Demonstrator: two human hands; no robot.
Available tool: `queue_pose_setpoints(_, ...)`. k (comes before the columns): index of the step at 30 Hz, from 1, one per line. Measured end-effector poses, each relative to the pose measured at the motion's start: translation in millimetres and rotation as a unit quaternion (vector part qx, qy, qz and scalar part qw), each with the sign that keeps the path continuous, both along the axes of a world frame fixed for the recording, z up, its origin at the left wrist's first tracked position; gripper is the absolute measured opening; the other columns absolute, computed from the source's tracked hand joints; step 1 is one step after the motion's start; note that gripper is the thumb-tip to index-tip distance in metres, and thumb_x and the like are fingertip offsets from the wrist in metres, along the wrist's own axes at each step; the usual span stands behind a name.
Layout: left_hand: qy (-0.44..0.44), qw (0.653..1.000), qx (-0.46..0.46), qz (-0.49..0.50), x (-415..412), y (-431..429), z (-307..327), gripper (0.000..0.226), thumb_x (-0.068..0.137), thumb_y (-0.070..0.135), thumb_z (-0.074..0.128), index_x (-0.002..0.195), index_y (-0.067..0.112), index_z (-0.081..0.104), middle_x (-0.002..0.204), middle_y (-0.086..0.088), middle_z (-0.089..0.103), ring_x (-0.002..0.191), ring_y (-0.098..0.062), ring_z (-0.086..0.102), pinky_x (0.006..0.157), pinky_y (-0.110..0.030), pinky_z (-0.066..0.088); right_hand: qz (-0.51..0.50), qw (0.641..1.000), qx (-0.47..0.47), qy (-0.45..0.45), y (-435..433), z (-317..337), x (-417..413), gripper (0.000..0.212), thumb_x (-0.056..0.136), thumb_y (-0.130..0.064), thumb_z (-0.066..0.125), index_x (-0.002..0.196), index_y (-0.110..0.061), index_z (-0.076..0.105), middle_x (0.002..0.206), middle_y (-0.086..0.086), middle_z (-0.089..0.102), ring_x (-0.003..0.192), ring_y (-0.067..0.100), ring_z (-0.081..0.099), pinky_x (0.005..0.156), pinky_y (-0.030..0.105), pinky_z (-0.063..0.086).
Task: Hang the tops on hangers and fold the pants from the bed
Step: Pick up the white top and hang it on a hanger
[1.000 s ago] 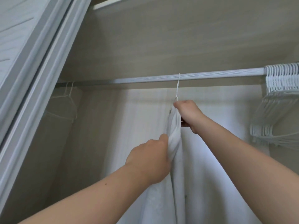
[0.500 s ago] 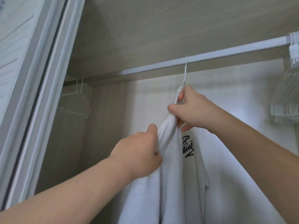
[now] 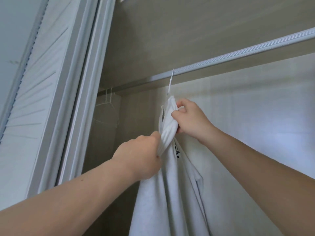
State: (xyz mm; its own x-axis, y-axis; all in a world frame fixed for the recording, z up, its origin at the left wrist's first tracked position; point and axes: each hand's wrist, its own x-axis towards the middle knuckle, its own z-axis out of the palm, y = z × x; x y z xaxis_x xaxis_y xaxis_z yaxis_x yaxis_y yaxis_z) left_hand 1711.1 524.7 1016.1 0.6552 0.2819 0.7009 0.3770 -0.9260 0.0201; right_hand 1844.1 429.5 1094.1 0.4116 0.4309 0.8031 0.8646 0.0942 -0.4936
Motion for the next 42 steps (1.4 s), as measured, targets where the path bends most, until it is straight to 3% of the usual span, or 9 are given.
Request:
queue_pose_setpoints(3,0.017,0.999,-0.011,0.047,3,19,8,0.031,0.091,0.024,0.051,0.077,0.024,0.023,0.078,0.003,0.042,0.060,-0.018,0.040,0.058,-0.034,0.031,0.000,1.000,0.000,-0.013,40,2,10,0.013,0.091,-0.005,0.047,0.099,-0.002,0.057,0.079,0.013,0.059,0.064,0.025,0.061,0.042,0.026,0.048)
queue_pose_setpoints(7,0.053,0.991,-0.018,0.123,8,43,25,0.019,0.092,0.018,0.054,0.087,0.020,0.036,0.078,0.003,0.044,0.067,-0.021,0.048,0.063,-0.035,0.039,-0.012,0.999,-0.020,-0.037,97,10,21,0.021,0.089,-0.007,0.047,0.103,0.002,0.060,0.092,0.023,0.065,0.085,0.041,0.064,0.071,0.052,0.058)
queue_pose_setpoints(13,0.121,0.965,-0.010,0.234,31,75,40,0.024,0.096,0.007,0.051,0.118,0.013,0.058,0.086,-0.002,0.049,0.087,-0.025,0.057,0.073,-0.033,0.044,0.013,0.998,-0.048,-0.034,184,16,35,0.017,0.094,-0.013,0.050,0.095,-0.005,0.065,0.076,0.004,0.060,0.077,0.029,0.060,0.053,0.025,0.036)
queue_pose_setpoints(18,0.165,0.930,-0.010,0.330,47,104,40,0.039,0.099,0.013,0.051,0.137,0.015,0.052,0.133,-0.006,0.057,0.122,-0.027,0.056,0.082,-0.036,0.038,0.046,0.997,-0.061,0.018,245,16,35,0.030,0.097,-0.016,0.047,0.115,-0.007,0.069,0.115,0.018,0.069,0.105,0.034,0.066,0.082,0.031,0.050)
queue_pose_setpoints(22,0.152,0.916,-0.008,0.371,52,118,42,0.040,0.100,0.014,0.048,0.139,0.018,0.052,0.140,-0.005,0.054,0.130,-0.027,0.052,0.092,-0.038,0.042,0.063,0.994,-0.080,0.033,278,19,30,0.035,0.094,-0.012,0.048,0.123,-0.003,0.065,0.125,0.022,0.065,0.116,0.037,0.063,0.095,0.038,0.052)
queue_pose_setpoints(28,0.148,0.907,-0.008,0.394,53,122,43,0.037,0.101,0.012,0.043,0.133,0.020,0.058,0.136,-0.003,0.058,0.125,-0.025,0.056,0.083,-0.037,0.038,0.080,0.993,-0.086,0.026,289,23,25,0.036,0.098,-0.020,0.052,0.128,-0.003,0.063,0.129,0.020,0.064,0.116,0.038,0.062,0.092,0.037,0.053)
queue_pose_setpoints(32,0.167,0.903,0.003,0.395,52,117,40,0.031,0.099,0.013,0.047,0.128,0.018,0.059,0.127,-0.003,0.060,0.116,-0.025,0.058,0.083,-0.035,0.040,0.113,0.990,-0.070,0.055,266,10,34,0.042,0.099,-0.025,0.056,0.140,-0.012,0.057,0.132,0.013,0.063,0.098,0.029,0.068,0.065,0.030,0.056)
queue_pose_setpoints(38,0.227,0.882,0.069,0.408,40,92,24,0.026,0.094,0.014,0.047,0.116,0.018,0.059,0.101,-0.001,0.058,0.103,-0.026,0.056,0.097,-0.041,0.042,0.104,0.993,-0.046,-0.007,195,-42,45,0.041,0.102,-0.038,0.050,0.141,-0.024,0.053,0.142,0.002,0.057,0.129,0.021,0.053,0.091,0.024,0.036)
queue_pose_setpoints(42,0.256,0.860,0.161,0.411,21,70,-4,0.047,0.099,0.035,0.043,0.141,0.014,0.043,0.140,-0.013,0.048,0.133,-0.038,0.035,0.108,-0.056,0.024,0.070,0.994,-0.052,-0.064,141,-85,38,0.054,0.105,-0.049,0.035,0.157,-0.033,0.027,0.163,-0.008,0.026,0.152,0.015,0.017,0.123,0.043,0.017)
